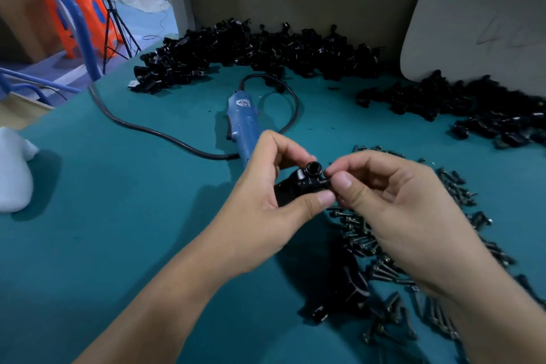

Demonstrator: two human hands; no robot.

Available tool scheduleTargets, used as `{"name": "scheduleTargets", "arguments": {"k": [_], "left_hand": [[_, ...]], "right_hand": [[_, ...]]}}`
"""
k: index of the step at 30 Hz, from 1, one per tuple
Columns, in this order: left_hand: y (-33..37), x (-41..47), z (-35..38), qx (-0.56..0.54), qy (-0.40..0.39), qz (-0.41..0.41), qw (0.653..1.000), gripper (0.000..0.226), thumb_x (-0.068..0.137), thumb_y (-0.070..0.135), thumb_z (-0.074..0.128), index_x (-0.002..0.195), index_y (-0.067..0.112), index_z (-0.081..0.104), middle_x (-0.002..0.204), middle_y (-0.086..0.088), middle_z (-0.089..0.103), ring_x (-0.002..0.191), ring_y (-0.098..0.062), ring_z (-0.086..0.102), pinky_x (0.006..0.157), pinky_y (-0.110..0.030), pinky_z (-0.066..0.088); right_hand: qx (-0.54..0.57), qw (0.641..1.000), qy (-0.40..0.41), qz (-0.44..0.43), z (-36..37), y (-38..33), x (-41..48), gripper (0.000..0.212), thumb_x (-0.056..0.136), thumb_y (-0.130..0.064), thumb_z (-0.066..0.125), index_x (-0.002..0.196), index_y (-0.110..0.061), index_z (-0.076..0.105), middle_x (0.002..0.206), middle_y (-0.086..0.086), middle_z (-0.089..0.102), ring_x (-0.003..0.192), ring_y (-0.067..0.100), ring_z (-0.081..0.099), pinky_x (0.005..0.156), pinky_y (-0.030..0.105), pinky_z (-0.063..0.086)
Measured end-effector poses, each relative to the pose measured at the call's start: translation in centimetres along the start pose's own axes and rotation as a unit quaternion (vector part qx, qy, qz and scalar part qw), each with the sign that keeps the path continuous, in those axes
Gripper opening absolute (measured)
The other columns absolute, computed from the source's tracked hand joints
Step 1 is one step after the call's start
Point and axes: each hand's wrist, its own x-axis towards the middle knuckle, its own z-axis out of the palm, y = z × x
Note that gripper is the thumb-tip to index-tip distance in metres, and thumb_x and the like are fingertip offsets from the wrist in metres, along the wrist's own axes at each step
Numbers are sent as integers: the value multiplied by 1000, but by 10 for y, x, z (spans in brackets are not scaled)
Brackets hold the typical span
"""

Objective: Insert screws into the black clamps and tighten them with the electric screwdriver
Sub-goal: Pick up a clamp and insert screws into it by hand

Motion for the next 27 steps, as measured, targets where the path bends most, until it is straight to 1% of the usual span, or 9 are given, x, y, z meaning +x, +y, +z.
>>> {"name": "scheduleTargets", "arguments": {"k": [4, 7, 9, 12, 14, 17, 21, 25, 27], "left_hand": [[-2, -1, 16, -49, 31, -9, 998, 36, 76, 26, 87, 104, 30, 65, 105, 3, 71, 101, -15, 70, 92, -31, 57], [-2, -5, 28, -78, 19, -25, 996, 33, 82, 26, 84, 111, 31, 71, 110, 10, 71, 102, -16, 73, 95, -36, 59], [-1, -9, 34, -84, 29, -18, 996, 33, 82, 27, 82, 112, 30, 71, 110, 7, 72, 101, -19, 74, 93, -37, 60], [-2, -13, 41, -37, 74, 3, 997, 42, 77, 19, 87, 111, 35, 68, 103, 6, 75, 96, -18, 75, 88, -31, 60], [-3, -15, 46, 11, 90, 30, 995, 43, 75, 14, 86, 108, 35, 67, 103, 5, 77, 103, -19, 74, 89, -28, 59], [-6, -18, 52, 34, 112, 44, 992, 41, 73, 9, 87, 102, 31, 68, 105, 4, 77, 111, -18, 72, 95, -31, 57], [-5, -19, 52, 62, 118, 63, 989, 38, 73, 12, 86, 100, 32, 68, 103, 6, 76, 112, -20, 71, 96, -36, 55], [-2, -19, 52, 74, 119, 66, 988, 35, 76, 16, 85, 101, 31, 67, 101, 7, 76, 107, -20, 72, 95, -40, 56], [-1, -18, 51, 63, 115, 53, 990, 33, 76, 18, 84, 101, 31, 68, 101, 7, 76, 105, -20, 73, 95, -43, 57]], "right_hand": [[-24, 998, 37, -48, -9, 9, -17, 21, 92, -2, 69, 92, -22, 75, 85, -12, 74, 83, 3, 70, 74, 13, 52], [-18, 994, 68, -85, -12, 18, -24, 26, 91, 6, 67, 97, -18, 74, 93, -8, 75, 94, 10, 72, 82, 16, 54], [-2, 994, 66, -86, -14, 21, -26, 22, 92, -1, 68, 102, -20, 74, 96, -8, 75, 96, 11, 72, 83, 18, 56], [35, 998, 25, -36, -20, 19, -26, 12, 91, -26, 68, 98, -21, 76, 85, -10, 76, 81, 3, 72, 73, 16, 56], [-4, 1000, 25, -17, -23, 22, -26, 12, 91, -32, 69, 87, -21, 74, 71, -10, 73, 67, 2, 68, 64, 18, 55], [-29, 999, 9, 36, -25, 29, -27, 19, 92, -36, 66, 79, -22, 71, 68, -3, 72, 60, 9, 67, 59, 23, 57], [14, 999, 24, 17, -22, 35, -29, 16, 96, -21, 65, 81, -20, 71, 70, -1, 70, 64, 10, 66, 61, 21, 55], [-15, 997, 59, -48, -17, 38, -30, 15, 95, -12, 68, 84, -22, 70, 77, -3, 69, 72, 13, 65, 68, 31, 56], [-38, 993, 72, -82, -16, 39, -31, 17, 94, -8, 70, 87, -23, 70, 80, -8, 70, 78, 13, 66, 71, 29, 56]]}}
